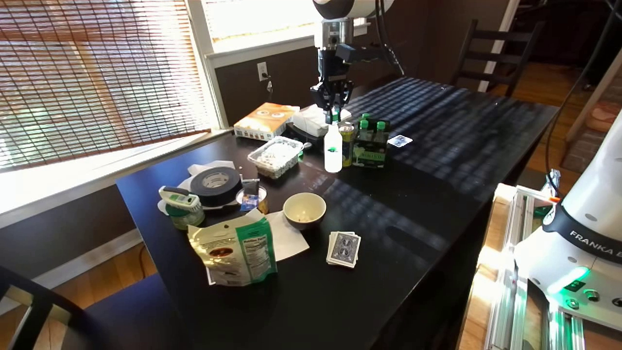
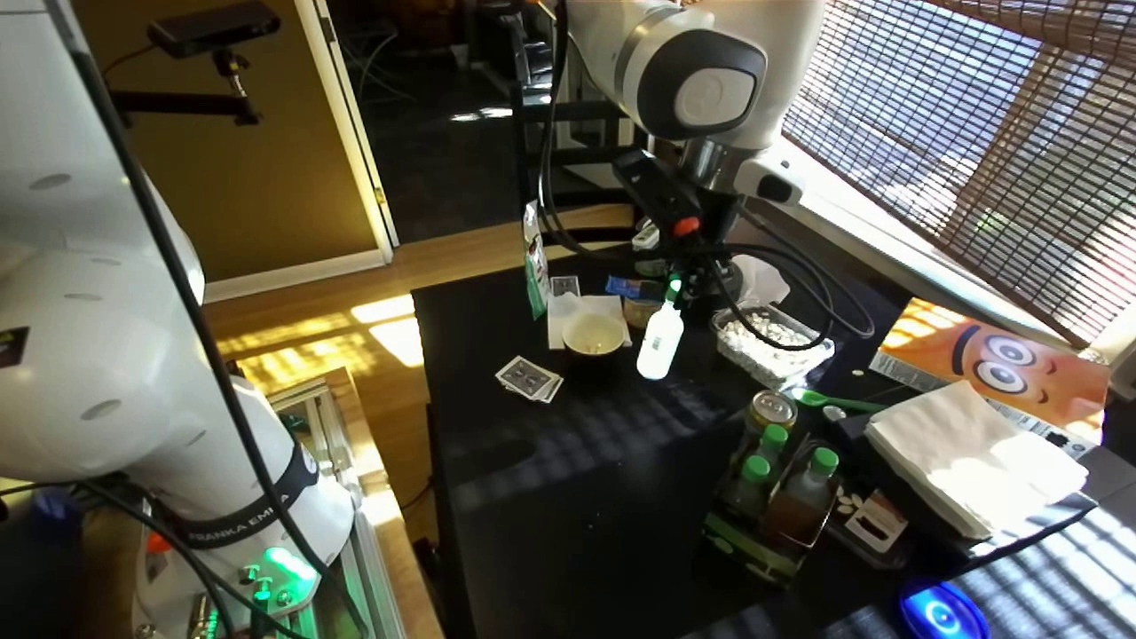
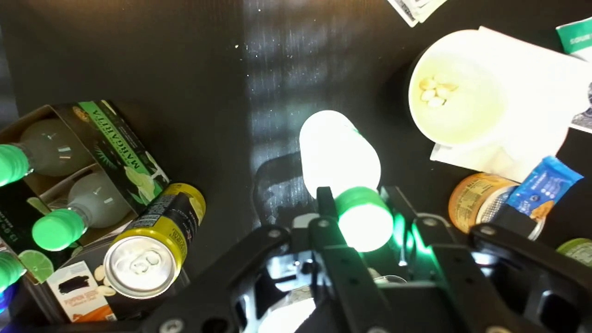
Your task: Remove one glass bottle from the box.
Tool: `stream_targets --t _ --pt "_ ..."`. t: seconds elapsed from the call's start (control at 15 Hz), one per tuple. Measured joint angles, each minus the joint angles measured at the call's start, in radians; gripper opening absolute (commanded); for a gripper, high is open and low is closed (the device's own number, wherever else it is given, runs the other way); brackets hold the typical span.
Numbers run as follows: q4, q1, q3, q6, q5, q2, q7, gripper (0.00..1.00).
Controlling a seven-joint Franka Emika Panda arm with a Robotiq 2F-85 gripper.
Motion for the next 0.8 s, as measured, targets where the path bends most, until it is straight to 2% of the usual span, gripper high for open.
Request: stream_targets --t 0.4,0.6,0.8 --pt "0.053 0.0 0.0 0.129 0.021 0.069 0.101 0.07" --pt "0.143 0.0 -0.002 0.118 0.02 0.138 0.158 0.07" --pt "0.245 0.0 -0.009 0.054 0.02 0.221 0.199 0.07"
